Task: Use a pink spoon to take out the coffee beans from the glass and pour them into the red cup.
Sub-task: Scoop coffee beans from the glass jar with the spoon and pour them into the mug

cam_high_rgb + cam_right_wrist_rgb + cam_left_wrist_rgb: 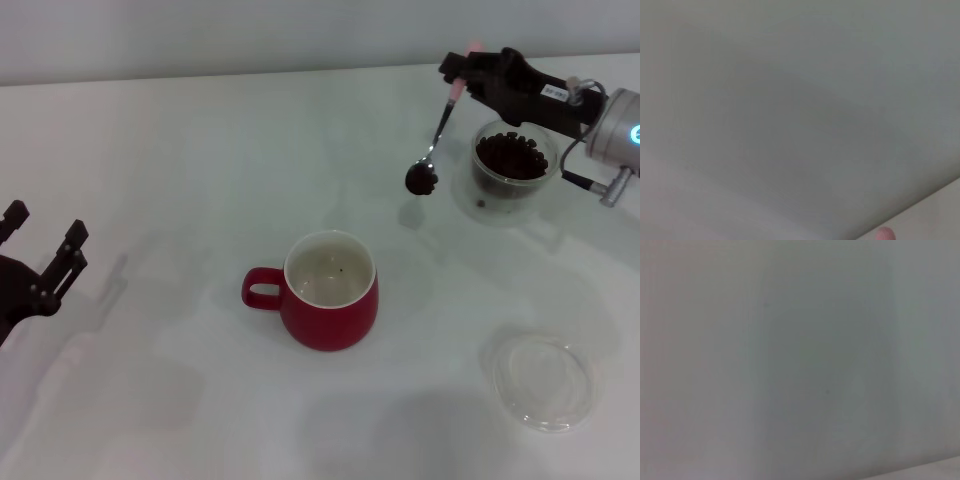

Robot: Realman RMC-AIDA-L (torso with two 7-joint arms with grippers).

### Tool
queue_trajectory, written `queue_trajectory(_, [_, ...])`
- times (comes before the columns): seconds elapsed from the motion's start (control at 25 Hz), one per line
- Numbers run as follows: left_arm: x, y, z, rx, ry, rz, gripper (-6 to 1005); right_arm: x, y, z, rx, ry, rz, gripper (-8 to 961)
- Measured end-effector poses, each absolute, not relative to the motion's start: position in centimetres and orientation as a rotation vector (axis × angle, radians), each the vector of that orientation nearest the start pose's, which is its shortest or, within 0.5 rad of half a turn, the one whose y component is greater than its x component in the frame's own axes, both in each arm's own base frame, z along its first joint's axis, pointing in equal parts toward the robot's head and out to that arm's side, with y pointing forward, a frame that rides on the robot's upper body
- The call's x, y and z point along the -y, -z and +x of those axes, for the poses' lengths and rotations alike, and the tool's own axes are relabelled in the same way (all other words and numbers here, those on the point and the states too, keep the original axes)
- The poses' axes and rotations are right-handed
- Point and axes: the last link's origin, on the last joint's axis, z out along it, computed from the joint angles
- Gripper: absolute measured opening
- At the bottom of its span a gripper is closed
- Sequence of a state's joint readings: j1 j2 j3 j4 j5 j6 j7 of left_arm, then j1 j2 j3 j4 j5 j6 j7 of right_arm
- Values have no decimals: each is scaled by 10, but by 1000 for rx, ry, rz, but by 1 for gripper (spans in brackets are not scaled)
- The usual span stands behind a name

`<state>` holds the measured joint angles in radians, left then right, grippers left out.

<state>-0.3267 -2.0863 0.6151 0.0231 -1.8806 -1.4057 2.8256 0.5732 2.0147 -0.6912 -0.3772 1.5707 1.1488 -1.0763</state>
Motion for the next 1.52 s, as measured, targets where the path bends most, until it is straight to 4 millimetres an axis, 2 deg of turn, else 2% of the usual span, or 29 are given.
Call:
queue_trajectory(0.4, [-261,34,-339,442,754,-1932,699,-382,-1,275,-1775,-1171,-1913,142])
queue_trajectory(0.84, [-261,34,-339,441,756,-1931,699,-374,11,266,-1805,-1181,-1994,142])
queue_trajectory(1.52, [-257,37,-339,461,764,-1930,698,-374,32,247,-1804,-1126,-2116,142])
